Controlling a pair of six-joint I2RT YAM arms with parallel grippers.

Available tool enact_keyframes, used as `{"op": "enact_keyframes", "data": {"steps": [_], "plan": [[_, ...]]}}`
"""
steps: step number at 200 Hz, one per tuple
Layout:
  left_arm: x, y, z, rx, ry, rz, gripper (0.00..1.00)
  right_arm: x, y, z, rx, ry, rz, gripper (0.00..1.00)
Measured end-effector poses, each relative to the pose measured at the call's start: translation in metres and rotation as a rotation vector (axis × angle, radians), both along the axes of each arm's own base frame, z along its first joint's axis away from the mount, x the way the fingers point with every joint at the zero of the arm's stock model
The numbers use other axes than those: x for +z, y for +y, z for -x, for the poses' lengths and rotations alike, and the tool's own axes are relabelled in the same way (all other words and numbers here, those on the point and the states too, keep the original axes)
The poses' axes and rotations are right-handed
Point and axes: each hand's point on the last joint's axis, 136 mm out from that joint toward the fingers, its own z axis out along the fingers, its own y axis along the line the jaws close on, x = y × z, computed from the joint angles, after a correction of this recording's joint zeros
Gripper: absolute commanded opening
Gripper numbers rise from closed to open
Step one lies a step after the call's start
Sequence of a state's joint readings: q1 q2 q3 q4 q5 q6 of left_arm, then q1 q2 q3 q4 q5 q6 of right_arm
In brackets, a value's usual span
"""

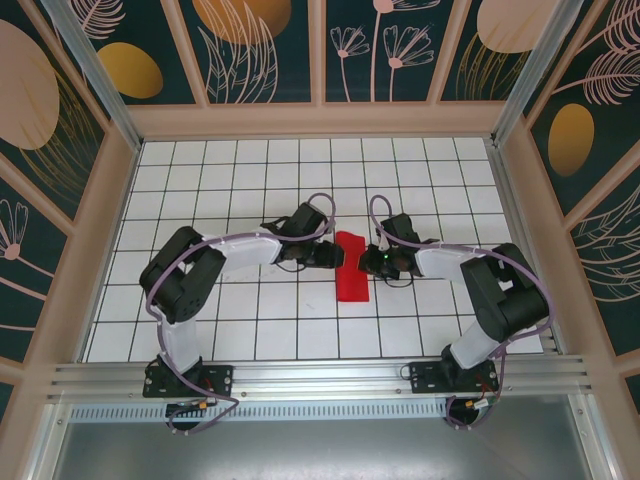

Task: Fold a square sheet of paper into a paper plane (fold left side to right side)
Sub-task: Hold the square sheet of paper at the center of the table, then first fold the square sheet of paper in half at the center of the table.

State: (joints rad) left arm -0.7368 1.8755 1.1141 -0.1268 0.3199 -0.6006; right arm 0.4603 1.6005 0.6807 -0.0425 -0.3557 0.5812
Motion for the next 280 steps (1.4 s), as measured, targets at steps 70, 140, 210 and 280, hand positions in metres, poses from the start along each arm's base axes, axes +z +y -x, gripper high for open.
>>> {"op": "enact_keyframes", "data": {"steps": [70, 140, 210, 280], "plan": [[0.06, -0.023, 0.002, -0.061, -0.057, 0.163, 0.43, 0.0, 0.0, 0.0, 0.0, 0.004, 0.004, 0.17], [0.017, -0.04, 0.017, -0.114, 0.065, 0.174, 0.42, -0.001, -0.001, 0.0, 0.004, -0.001, 0.014, 0.17], [-0.014, -0.024, 0.013, -0.081, 0.064, 0.057, 0.42, -0.001, -0.002, 0.0, 0.017, -0.002, 0.034, 0.17], [-0.021, -0.014, 0.011, -0.068, 0.043, 0.025, 0.42, -0.002, -0.001, 0.0, 0.024, 0.001, 0.04, 0.17]]}}
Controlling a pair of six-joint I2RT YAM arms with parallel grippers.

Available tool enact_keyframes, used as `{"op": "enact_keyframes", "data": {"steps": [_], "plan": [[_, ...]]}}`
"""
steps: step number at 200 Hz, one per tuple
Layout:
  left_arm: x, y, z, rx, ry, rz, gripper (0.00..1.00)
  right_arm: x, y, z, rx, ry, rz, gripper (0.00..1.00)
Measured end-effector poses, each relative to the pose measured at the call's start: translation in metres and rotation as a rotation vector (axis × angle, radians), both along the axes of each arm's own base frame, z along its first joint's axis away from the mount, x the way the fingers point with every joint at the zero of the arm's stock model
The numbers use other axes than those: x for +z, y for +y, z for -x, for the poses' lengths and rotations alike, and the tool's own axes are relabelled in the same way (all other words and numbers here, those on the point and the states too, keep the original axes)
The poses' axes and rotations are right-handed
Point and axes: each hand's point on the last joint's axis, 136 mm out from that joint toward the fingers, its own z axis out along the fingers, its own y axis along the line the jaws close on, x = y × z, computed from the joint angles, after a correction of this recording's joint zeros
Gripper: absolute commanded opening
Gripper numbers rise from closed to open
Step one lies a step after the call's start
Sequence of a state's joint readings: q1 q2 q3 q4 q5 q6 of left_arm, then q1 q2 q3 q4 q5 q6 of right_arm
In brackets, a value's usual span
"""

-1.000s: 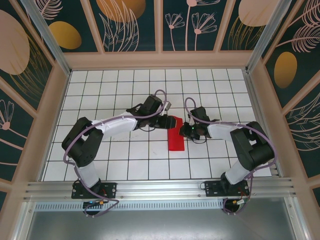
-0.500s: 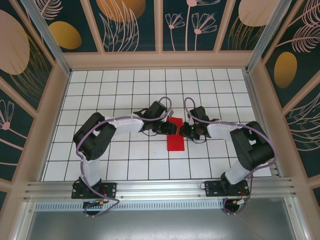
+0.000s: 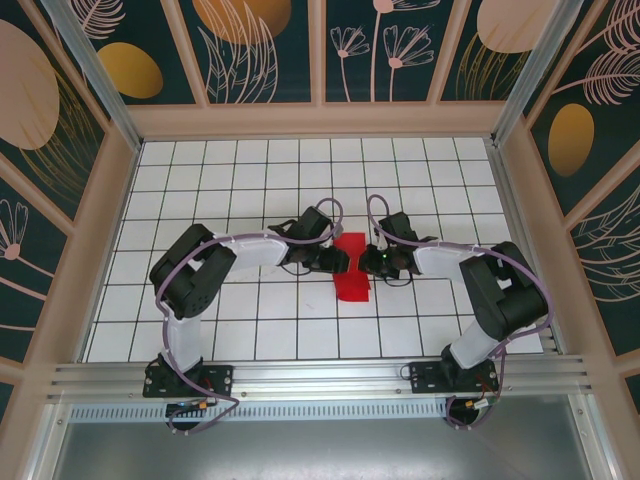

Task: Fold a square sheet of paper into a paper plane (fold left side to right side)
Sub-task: First fold the square sheet of paper in half at the center of the table.

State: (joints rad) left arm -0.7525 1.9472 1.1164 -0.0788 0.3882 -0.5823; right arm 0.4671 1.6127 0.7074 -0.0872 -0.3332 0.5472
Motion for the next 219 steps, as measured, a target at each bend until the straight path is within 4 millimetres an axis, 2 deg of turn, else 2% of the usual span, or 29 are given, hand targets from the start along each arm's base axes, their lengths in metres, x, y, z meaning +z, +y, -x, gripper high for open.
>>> {"op": "enact_keyframes", "data": {"steps": [29, 54, 90, 118, 137, 160, 194, 219], "plan": [[0.003, 0.018, -0.001, 0.03, 0.003, -0.007, 0.42, 0.0, 0.0, 0.0, 0.001, 0.0, 0.0, 0.17], [0.021, 0.025, -0.008, 0.052, -0.02, 0.021, 0.4, 0.0, 0.0, 0.0, 0.001, 0.0, 0.0, 0.17], [0.05, 0.009, -0.009, 0.008, -0.045, 0.121, 0.38, 0.0, 0.0, 0.0, 0.001, -0.001, 0.0, 0.17], [0.057, -0.011, -0.014, -0.032, -0.039, 0.174, 0.39, 0.0, 0.0, 0.0, 0.001, -0.001, 0.0, 0.17], [0.053, -0.024, -0.02, -0.051, -0.03, 0.19, 0.38, 0.0, 0.001, 0.0, 0.003, 0.0, 0.0, 0.17], [0.037, -0.032, -0.027, -0.053, -0.011, 0.176, 0.39, 0.0, 0.001, 0.0, 0.003, 0.003, 0.002, 0.17], [0.013, -0.028, -0.033, -0.023, 0.0, 0.117, 0.39, 0.0, 0.002, 0.0, 0.004, 0.004, 0.007, 0.17], [0.005, -0.022, -0.037, 0.004, -0.005, 0.079, 0.39, -0.001, 0.002, -0.001, 0.004, 0.005, 0.014, 0.17]]}}
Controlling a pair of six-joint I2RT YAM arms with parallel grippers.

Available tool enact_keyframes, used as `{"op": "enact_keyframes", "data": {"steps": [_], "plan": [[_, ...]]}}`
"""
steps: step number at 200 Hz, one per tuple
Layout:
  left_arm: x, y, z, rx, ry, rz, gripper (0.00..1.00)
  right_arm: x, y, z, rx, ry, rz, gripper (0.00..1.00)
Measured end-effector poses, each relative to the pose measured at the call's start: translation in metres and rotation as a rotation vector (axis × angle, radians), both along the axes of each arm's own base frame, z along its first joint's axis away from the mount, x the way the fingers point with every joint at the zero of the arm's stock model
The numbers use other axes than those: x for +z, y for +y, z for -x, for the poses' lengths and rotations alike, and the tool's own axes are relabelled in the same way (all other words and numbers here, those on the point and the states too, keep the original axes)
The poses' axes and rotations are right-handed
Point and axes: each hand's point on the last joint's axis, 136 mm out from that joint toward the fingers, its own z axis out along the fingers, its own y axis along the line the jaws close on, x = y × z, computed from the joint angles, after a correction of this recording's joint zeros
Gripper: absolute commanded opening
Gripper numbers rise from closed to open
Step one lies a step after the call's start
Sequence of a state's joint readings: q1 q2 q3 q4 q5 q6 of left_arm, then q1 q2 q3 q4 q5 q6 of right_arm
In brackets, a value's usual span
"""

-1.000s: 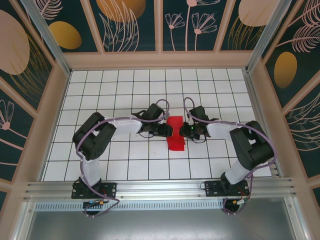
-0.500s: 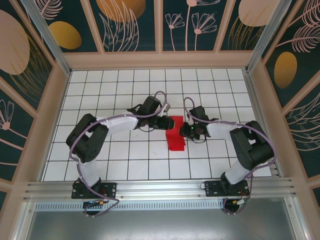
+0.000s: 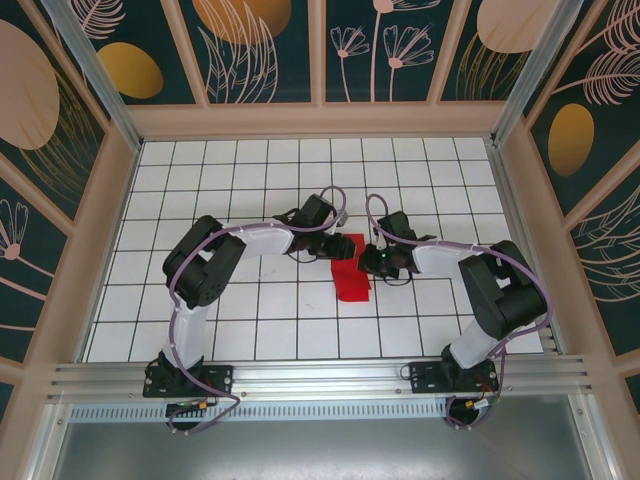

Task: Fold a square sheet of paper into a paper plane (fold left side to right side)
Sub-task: First fold the square sheet of paper in half at the center of the table.

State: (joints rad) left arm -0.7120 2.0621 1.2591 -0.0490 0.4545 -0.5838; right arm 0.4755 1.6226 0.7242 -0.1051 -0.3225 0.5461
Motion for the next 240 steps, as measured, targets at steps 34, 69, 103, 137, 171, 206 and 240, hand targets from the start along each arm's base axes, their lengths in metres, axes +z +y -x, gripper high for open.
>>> {"op": "enact_keyframes", "data": {"steps": [34, 69, 103, 137, 171, 206, 240], "plan": [[-0.004, 0.009, -0.009, 0.03, -0.005, -0.013, 0.39, 0.0, 0.002, -0.001, 0.012, -0.01, 0.009, 0.17], [-0.003, 0.014, -0.014, 0.037, 0.001, 0.008, 0.4, 0.0, 0.003, -0.002, 0.02, -0.016, 0.011, 0.17], [-0.002, 0.026, -0.027, 0.065, -0.001, 0.012, 0.43, 0.0, 0.003, -0.002, 0.02, -0.016, 0.011, 0.17], [-0.001, 0.04, -0.051, 0.101, -0.022, -0.009, 0.43, 0.0, 0.004, -0.001, 0.022, -0.017, 0.013, 0.17], [0.002, 0.051, -0.076, 0.139, -0.059, -0.029, 0.43, 0.0, 0.004, -0.002, 0.022, -0.02, 0.016, 0.17], [0.01, 0.065, -0.069, 0.161, -0.078, -0.046, 0.41, 0.0, 0.004, -0.002, 0.022, -0.018, 0.018, 0.17], [0.046, 0.06, -0.038, 0.124, -0.097, 0.051, 0.41, 0.0, 0.004, -0.002, 0.022, -0.017, 0.02, 0.17]]}}
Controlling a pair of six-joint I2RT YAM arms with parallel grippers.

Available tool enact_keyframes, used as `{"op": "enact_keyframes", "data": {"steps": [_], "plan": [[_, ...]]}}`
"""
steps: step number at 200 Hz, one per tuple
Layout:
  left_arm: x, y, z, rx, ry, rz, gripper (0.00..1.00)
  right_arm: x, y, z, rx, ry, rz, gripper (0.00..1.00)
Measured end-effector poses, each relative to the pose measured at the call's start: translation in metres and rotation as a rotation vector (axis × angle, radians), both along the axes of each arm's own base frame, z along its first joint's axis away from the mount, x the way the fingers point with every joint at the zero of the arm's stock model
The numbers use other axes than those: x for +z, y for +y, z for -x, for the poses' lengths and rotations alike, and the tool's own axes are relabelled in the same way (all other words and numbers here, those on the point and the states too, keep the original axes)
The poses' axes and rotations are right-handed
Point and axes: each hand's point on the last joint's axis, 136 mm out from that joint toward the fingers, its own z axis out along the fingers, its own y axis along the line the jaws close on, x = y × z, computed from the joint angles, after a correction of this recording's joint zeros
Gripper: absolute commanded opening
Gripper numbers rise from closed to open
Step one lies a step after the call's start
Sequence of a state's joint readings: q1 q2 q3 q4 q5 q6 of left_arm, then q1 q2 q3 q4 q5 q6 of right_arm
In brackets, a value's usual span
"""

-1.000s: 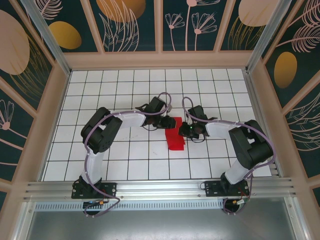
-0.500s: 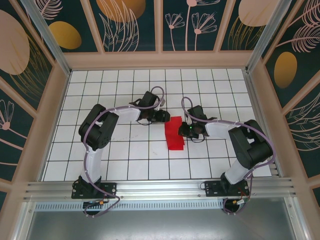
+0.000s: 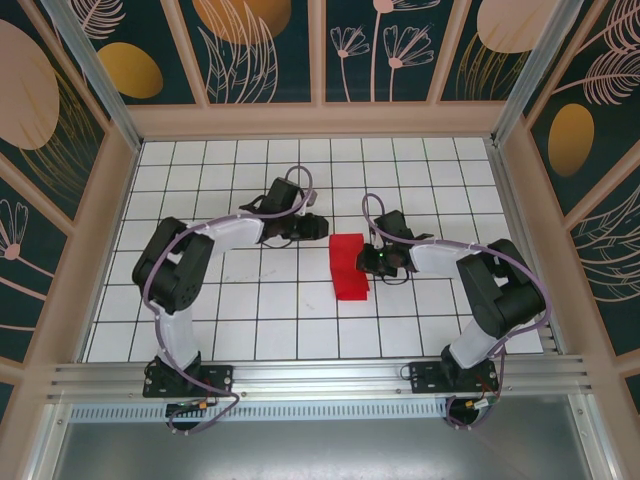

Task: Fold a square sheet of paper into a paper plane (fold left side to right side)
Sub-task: First fold the square sheet of paper in half at the center of the table, then hold the square sheet of paper at the center of the table.

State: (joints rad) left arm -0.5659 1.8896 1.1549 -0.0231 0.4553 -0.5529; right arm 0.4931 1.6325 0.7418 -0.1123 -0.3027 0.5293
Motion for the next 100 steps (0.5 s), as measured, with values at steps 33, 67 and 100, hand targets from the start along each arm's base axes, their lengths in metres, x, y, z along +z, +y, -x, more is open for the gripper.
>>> {"op": "enact_keyframes", "data": {"steps": [33, 67, 100], "plan": [[0.012, -0.041, 0.027, -0.091, -0.009, 0.077, 0.41, 0.0, 0.0, 0.0, 0.0, 0.0, 0.0, 0.17], [-0.018, -0.059, 0.044, -0.123, 0.056, 0.058, 0.4, 0.0, 0.0, 0.0, 0.0, -0.004, 0.007, 0.17], [-0.046, -0.056, 0.043, -0.103, 0.106, 0.026, 0.4, 0.0, 0.001, 0.0, -0.001, -0.005, 0.007, 0.18]]}}
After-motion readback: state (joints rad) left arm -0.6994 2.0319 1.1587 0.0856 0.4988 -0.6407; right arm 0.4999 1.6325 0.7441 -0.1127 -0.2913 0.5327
